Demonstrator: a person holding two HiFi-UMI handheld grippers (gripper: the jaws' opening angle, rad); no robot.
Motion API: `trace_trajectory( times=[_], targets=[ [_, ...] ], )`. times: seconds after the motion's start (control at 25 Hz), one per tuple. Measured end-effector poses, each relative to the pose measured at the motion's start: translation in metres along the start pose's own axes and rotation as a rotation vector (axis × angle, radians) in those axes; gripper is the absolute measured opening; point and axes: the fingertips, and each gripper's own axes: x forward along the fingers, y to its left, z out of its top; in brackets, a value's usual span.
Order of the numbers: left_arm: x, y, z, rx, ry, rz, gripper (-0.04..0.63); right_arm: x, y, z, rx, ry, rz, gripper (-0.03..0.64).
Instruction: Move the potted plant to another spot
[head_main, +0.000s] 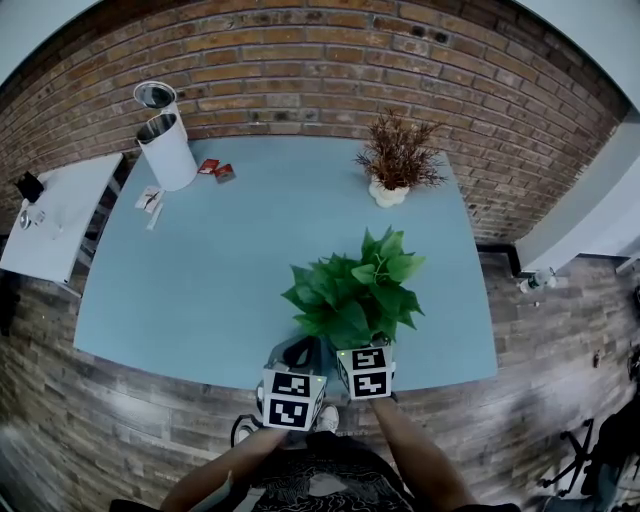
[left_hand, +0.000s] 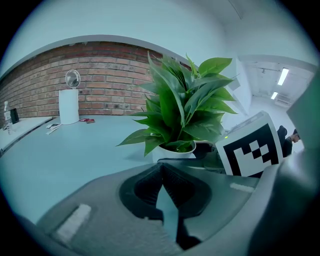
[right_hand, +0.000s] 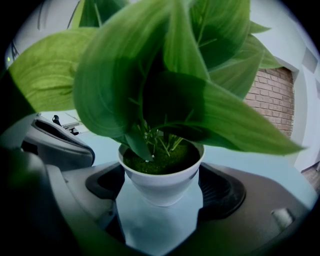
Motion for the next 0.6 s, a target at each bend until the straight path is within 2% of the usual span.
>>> trace_trajectory(
  times=[0.6],
  targets=[
    [0.022,-0.009,-0.001,0.022,-0.003,-0.033,-0.001,0.003,-0.016,-0.006,-0.006,-0.006,-0.027,0.463]
  ],
)
